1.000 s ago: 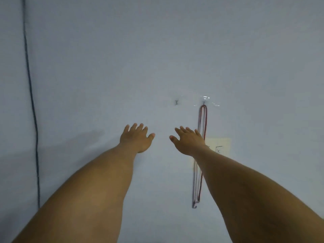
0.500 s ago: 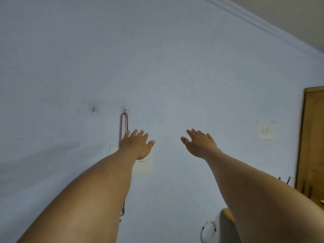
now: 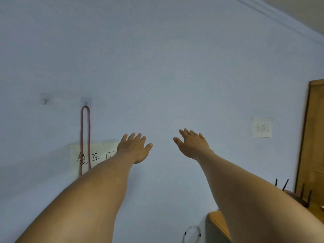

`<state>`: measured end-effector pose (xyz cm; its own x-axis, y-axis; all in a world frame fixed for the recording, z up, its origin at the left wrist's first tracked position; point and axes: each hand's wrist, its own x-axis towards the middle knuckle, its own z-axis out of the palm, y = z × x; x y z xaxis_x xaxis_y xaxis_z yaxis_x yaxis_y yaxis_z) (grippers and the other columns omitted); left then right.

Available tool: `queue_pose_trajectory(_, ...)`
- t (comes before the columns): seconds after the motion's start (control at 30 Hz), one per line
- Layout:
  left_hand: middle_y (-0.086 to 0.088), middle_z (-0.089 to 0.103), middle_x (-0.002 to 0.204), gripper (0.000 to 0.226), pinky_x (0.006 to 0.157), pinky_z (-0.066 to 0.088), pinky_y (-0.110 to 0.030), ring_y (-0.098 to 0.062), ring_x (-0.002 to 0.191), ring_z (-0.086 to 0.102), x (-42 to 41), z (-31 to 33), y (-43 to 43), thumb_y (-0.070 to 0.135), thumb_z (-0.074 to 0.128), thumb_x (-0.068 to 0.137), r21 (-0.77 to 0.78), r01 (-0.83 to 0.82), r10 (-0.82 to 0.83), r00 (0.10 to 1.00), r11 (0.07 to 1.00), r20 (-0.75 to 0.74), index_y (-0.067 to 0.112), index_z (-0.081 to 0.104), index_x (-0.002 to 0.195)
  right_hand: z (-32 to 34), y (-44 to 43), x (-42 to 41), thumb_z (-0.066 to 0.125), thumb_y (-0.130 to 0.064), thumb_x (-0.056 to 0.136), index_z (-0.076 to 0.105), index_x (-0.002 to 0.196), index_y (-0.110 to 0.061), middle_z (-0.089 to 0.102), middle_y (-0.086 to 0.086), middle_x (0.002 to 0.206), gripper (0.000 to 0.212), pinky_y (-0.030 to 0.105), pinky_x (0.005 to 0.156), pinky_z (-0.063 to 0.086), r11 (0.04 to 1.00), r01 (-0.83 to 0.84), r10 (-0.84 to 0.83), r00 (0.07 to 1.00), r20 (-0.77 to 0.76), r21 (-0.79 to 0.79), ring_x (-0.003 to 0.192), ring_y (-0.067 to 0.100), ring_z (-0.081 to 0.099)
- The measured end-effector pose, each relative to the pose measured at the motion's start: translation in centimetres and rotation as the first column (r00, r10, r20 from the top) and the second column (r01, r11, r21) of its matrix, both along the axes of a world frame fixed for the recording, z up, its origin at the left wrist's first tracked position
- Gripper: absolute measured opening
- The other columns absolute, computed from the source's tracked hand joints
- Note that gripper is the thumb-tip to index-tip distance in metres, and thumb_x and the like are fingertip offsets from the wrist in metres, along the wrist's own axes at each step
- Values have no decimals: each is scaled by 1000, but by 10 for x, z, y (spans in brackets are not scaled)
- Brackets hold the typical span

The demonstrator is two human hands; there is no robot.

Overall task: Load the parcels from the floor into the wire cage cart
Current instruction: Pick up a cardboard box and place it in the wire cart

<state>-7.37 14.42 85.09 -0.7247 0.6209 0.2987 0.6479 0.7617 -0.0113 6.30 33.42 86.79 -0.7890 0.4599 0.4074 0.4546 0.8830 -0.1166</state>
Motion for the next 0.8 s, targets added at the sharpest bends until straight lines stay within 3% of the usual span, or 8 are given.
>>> queue_pose_trajectory(0.2, 4, 0, 173, 69, 127, -6, -45, -19, 159, -4, -47, -32, 52, 59, 6, 105, -8, -29, 29, 999, 1000, 32, 24, 10, 165, -40, 52, -41, 19, -58, 107, 14, 165, -24, 10, -4, 172, 67, 45, 129, 1, 999, -39, 39, 998, 45, -5, 159, 17, 6)
queue_pose_trajectory(0.4, 3, 0, 173, 69, 128, -5, -45, -20, 159, -4, -88, -104, 110, 59, 7, 106, -46, -1, 5, 994, 999, 108, 23, 10, 165, -97, 114, -85, 20, -58, 107, 15, 165, -24, 11, -3, 172, 67, 45, 129, 1, 999, -9, 14, 993, 115, -44, 159, 18, 7)
queue_pose_trajectory(0.67, 2, 2, 173, 70, 128, -3, -46, -20, 159, -2, -129, -243, 150, 59, 9, 106, -149, -28, 69, 958, 988, 278, 21, 12, 165, -240, 168, -143, 20, -58, 107, 14, 165, -22, 12, -1, 172, 68, 46, 128, 3, 985, -45, 95, 946, 311, -165, 159, 19, 8)
queue_pose_trajectory(0.8, 0, 7, 172, 71, 128, 2, -46, -22, 159, 4, -138, -344, 170, 59, 10, 106, -186, -51, 121, 912, 981, 391, 19, 16, 164, -338, 191, -168, 21, -59, 106, 16, 164, -19, 15, 1, 172, 70, 45, 128, 6, 960, -54, 164, 903, 397, -273, 158, 21, 11)
